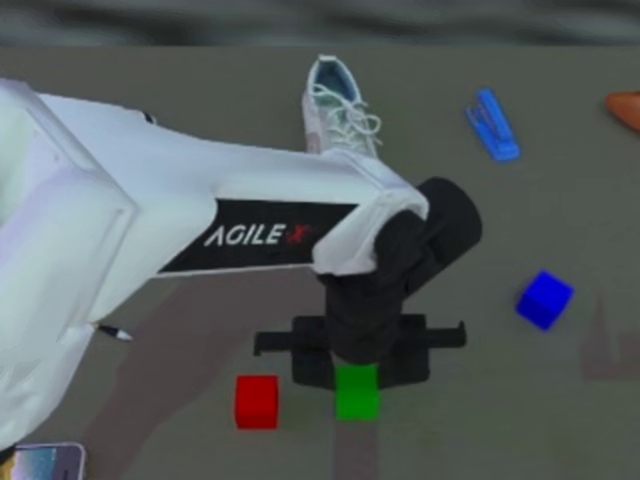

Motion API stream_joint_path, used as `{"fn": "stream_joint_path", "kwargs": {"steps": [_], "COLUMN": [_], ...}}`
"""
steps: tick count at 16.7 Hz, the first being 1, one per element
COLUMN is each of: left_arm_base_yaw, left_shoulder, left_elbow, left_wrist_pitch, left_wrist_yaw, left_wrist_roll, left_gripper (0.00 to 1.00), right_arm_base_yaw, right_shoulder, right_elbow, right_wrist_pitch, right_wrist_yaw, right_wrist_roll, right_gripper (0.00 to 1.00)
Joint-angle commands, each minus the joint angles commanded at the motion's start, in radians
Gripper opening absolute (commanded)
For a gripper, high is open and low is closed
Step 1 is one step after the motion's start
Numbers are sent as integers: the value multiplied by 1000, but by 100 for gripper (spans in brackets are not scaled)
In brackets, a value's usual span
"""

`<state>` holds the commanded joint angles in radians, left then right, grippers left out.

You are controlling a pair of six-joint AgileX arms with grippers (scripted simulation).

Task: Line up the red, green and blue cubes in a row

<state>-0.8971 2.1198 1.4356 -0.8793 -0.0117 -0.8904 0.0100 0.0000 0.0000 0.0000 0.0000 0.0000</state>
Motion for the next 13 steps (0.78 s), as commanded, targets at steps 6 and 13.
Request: {"fn": "stream_joint_path", "kwargs": {"steps": [6, 13], "left_arm_base_yaw": [0, 0], "left_shoulder": [0, 0], "left_elbow": [0, 0], "left_wrist_pitch": [0, 0], "left_wrist_yaw": [0, 0], "left_wrist_roll": [0, 0], "left_gripper": [100, 100], "right_arm_base_yaw": [0, 0], "right_shoulder": [0, 0], "right_elbow": [0, 0], "right_wrist_pitch": [0, 0], "right_wrist_yaw": [0, 0], "right_wrist_roll": [0, 0], "right_gripper": [100, 100]}}
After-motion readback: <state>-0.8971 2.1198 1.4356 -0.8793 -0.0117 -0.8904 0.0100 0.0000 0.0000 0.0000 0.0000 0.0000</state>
